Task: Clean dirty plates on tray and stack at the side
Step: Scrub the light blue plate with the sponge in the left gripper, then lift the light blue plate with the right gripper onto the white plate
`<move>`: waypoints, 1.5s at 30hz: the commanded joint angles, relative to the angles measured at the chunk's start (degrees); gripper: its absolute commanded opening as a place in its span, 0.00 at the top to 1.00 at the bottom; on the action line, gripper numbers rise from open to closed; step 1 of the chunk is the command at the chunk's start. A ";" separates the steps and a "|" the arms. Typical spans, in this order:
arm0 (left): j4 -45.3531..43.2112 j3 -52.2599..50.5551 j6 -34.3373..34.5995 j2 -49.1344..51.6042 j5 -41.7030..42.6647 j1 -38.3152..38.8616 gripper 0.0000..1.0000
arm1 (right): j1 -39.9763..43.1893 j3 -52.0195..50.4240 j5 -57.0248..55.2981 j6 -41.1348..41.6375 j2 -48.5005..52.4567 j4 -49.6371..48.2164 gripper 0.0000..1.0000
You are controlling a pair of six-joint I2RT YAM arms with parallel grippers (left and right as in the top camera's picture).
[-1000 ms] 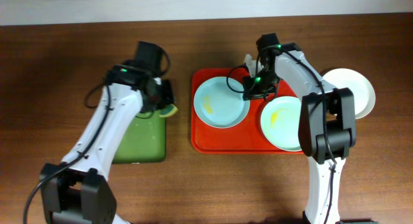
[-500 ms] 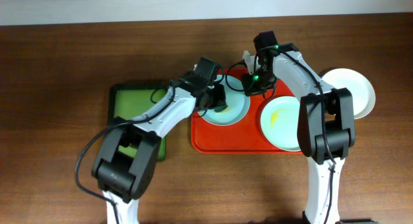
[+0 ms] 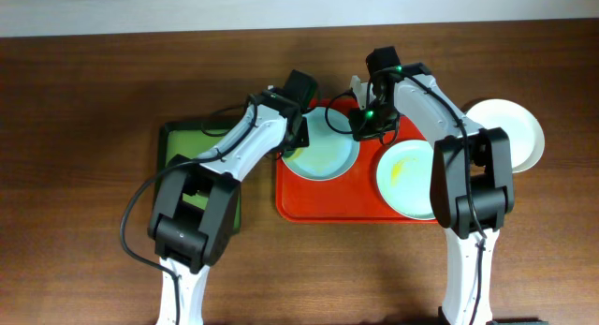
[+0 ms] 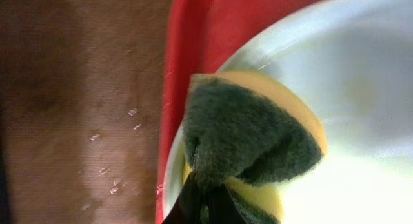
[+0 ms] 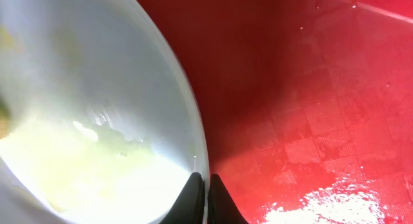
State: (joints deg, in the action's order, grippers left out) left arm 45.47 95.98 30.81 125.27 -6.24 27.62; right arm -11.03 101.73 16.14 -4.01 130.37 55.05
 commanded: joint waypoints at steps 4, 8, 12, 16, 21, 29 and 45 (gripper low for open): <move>-11.02 1.49 -1.14 3.28 21.03 0.83 1.00 | 0.04 -0.61 -1.40 -0.09 0.52 -0.44 0.96; -4.17 1.57 -1.14 7.26 8.15 0.90 1.00 | 0.07 -0.61 -1.42 -0.11 0.52 -0.42 0.96; 11.39 6.51 -0.83 5.66 -11.87 -3.08 1.00 | 0.28 0.11 -1.86 -0.28 0.48 -0.26 0.96; 13.55 7.80 -0.85 -1.09 -10.05 -4.17 1.00 | 0.37 8.66 -4.90 -1.40 -1.90 6.40 0.96; 16.50 7.80 -0.90 -14.49 -3.91 -4.50 1.00 | -3.10 18.78 -27.26 -1.79 -6.32 17.49 0.96; 34.99 5.51 -0.90 -18.16 -8.59 -16.06 1.00 | -28.92 23.21 -89.53 3.19 -8.09 29.77 0.96; 34.95 4.44 -0.92 -18.14 -8.59 -18.32 1.00 | 37.00 17.03 4.28 -0.02 -8.02 20.15 0.96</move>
State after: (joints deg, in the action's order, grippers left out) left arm 80.58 100.66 30.41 107.63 -13.98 9.50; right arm 20.71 121.47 15.57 -3.68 123.90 76.66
